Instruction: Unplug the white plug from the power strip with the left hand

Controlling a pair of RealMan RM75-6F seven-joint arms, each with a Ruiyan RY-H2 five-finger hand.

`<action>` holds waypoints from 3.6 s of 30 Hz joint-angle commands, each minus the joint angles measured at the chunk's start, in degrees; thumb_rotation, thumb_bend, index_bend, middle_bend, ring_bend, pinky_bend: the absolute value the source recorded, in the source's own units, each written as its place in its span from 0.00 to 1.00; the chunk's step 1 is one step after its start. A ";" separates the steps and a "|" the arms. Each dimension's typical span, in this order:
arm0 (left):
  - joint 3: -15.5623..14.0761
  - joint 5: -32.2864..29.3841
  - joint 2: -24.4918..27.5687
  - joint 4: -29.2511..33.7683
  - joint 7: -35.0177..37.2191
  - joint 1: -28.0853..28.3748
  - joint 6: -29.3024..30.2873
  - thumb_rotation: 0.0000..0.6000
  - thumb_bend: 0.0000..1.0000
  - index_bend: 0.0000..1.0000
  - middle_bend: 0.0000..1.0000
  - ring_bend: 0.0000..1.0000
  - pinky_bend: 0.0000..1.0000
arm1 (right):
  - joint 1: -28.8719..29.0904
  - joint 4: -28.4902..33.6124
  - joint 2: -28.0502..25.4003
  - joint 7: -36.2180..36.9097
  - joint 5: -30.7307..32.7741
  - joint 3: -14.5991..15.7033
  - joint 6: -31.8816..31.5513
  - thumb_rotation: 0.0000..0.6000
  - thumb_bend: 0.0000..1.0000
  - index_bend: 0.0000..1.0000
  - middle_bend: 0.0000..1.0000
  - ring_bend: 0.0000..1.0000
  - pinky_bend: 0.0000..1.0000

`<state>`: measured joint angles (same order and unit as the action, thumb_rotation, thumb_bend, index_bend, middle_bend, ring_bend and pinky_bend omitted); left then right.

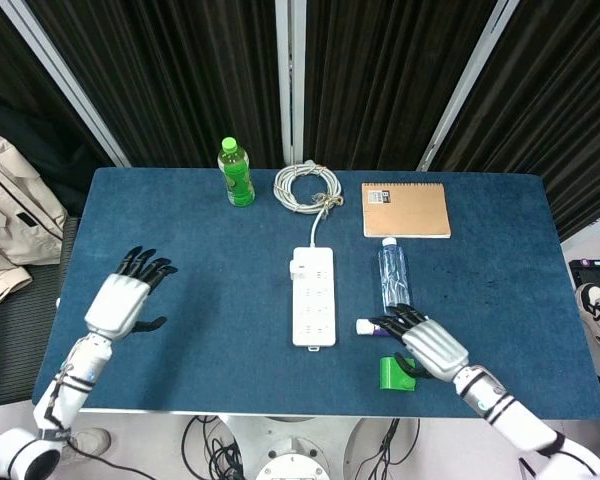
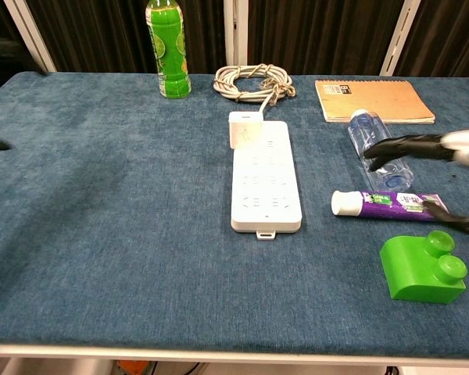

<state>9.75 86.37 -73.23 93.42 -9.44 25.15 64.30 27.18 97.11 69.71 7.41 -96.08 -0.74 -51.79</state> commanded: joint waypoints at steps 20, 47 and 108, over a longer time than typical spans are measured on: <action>3.66 -2.38 -21.38 -24.88 10.58 29.57 -24.70 1.00 0.14 0.24 0.17 0.05 0.12 | 10.92 -2.57 13.11 -12.08 13.75 -2.31 11.19 1.00 0.52 0.00 0.07 0.00 0.00; 4.56 -5.81 -33.12 -42.90 19.07 39.83 -26.77 1.00 0.26 0.38 0.34 0.32 0.45 | 11.87 -4.54 14.78 -9.92 15.04 0.19 9.15 1.00 0.52 0.00 0.08 0.00 0.00; -1.04 -8.94 -24.30 -41.35 17.59 29.21 -14.32 1.00 0.38 0.46 0.50 0.35 0.38 | 9.58 -2.31 13.39 -9.23 11.38 1.35 -1.16 1.00 0.47 0.00 0.09 0.00 0.00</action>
<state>9.49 80.03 -99.80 49.99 12.50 56.51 51.94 37.70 94.34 83.66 -2.19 -83.21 0.48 -50.97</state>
